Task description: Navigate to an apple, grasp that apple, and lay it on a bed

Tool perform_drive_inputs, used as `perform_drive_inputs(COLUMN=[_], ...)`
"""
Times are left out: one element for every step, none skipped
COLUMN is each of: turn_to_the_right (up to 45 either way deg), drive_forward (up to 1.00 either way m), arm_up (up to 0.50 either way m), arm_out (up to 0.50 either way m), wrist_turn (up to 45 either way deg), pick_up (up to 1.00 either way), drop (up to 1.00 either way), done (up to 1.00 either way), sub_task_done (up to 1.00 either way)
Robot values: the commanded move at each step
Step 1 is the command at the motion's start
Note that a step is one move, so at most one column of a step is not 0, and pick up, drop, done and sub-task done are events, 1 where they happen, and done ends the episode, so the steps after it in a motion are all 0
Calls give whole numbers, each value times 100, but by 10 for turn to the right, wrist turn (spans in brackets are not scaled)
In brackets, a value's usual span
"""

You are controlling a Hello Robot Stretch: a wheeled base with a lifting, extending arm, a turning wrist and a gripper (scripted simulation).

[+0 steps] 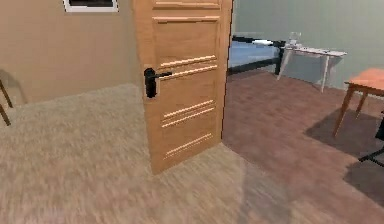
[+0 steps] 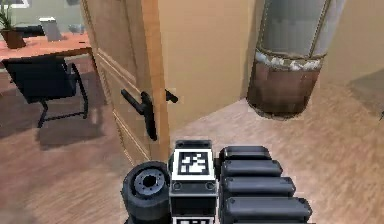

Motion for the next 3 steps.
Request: perform_drive_inputs(turn_to_the_right=[90,0,210], drive_forward=[0,45,0], arm_up=[0,0,0], arm_out=[0,0,0], wrist_turn=[0,0,0], pick_up=[0,0,0], drop=[0,0,0], done=[0,0,0], sub_task_done=[0,0,0])
